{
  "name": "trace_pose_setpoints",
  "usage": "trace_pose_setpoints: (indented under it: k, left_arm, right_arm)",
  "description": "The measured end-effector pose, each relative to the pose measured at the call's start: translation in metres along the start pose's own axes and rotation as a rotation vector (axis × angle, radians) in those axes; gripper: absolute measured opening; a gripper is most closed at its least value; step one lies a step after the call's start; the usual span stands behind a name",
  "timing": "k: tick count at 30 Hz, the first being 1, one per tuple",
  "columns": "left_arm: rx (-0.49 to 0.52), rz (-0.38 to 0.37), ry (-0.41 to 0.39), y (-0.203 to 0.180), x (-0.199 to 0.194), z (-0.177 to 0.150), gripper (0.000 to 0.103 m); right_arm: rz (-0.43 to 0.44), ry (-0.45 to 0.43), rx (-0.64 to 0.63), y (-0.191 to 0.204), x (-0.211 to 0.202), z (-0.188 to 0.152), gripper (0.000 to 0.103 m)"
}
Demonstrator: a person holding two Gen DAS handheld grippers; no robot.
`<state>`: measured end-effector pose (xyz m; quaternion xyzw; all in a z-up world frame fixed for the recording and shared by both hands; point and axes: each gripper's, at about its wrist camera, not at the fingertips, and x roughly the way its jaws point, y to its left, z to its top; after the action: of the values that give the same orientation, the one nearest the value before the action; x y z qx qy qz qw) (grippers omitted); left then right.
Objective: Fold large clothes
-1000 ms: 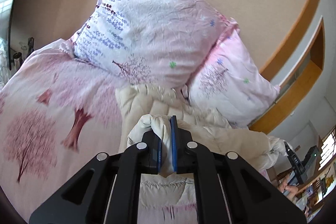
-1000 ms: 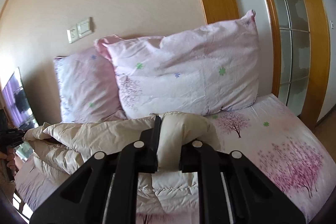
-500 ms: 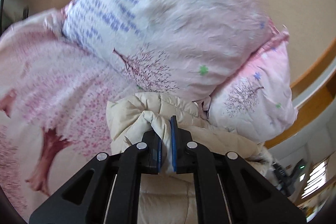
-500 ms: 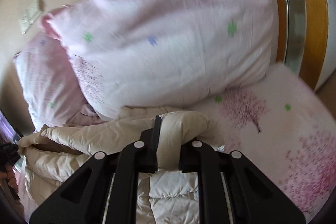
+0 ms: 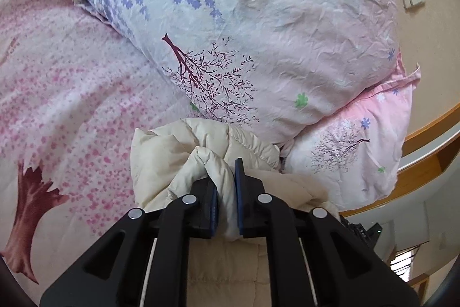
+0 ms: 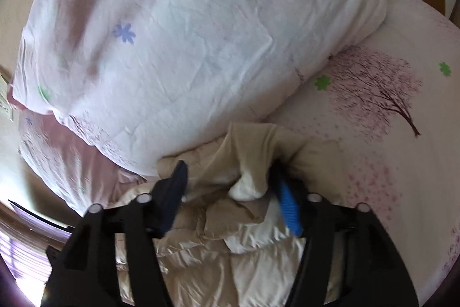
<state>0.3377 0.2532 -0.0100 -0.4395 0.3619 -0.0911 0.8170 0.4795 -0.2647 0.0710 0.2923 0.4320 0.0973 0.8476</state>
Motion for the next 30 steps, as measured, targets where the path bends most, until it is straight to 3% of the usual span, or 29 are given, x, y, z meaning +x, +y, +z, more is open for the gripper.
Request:
trace_pose_setpoints:
  k: [2,4,6,8,11,13,19,21,22,24,26,30]
  left_arm:
    - [-0.015,-0.042,-0.002,0.002,-0.006,0.001,0.016]
    - [-0.015,-0.077,-0.017,0.004,-0.016,0.003,0.029]
    - [0.002,-0.095,-0.037,0.005,-0.029,0.005,0.044]
    - [0.027,-0.073,-0.05,0.005,-0.038,0.007,0.052]
    - [0.069,-0.014,-0.024,0.004,-0.039,0.007,0.053]
    - [0.089,0.012,0.007,0.004,-0.035,0.004,0.053]
    - [0.148,0.06,0.071,-0.002,-0.018,-0.01,0.052]
    - [0.168,0.082,0.071,-0.005,-0.014,-0.013,0.05]
    - [0.176,0.093,0.068,-0.006,-0.012,-0.014,0.047]
    - [0.175,0.1,0.065,-0.007,-0.01,-0.014,0.019]
    - [0.163,0.084,0.056,-0.007,-0.012,-0.014,0.011]
    - [0.204,0.093,0.0,-0.013,-0.023,-0.013,0.009]
  right_arm:
    - [0.044,-0.026,0.003,-0.002,-0.008,0.005,0.065]
    - [0.07,-0.093,-0.019,-0.007,-0.026,0.007,0.072]
    - [0.026,-0.149,-0.054,-0.013,-0.042,0.009,0.074]
    - [-0.028,-0.13,-0.069,-0.021,-0.045,0.011,0.074]
    - [-0.057,-0.047,-0.073,-0.033,-0.037,0.009,0.073]
    - [-0.063,-0.009,-0.077,-0.038,-0.032,0.006,0.067]
    - [-0.018,0.059,-0.084,-0.039,-0.018,-0.004,0.061]
    - [-0.016,0.068,-0.1,-0.036,-0.014,-0.007,0.053]
    - [-0.017,0.073,-0.107,-0.034,-0.012,-0.01,0.037]
    - [-0.005,0.092,-0.113,-0.029,-0.009,-0.014,0.013]
    - [0.018,0.06,-0.116,-0.025,-0.02,-0.011,0.01]
    - [0.07,-0.036,-0.104,-0.02,-0.05,-0.009,0.009]
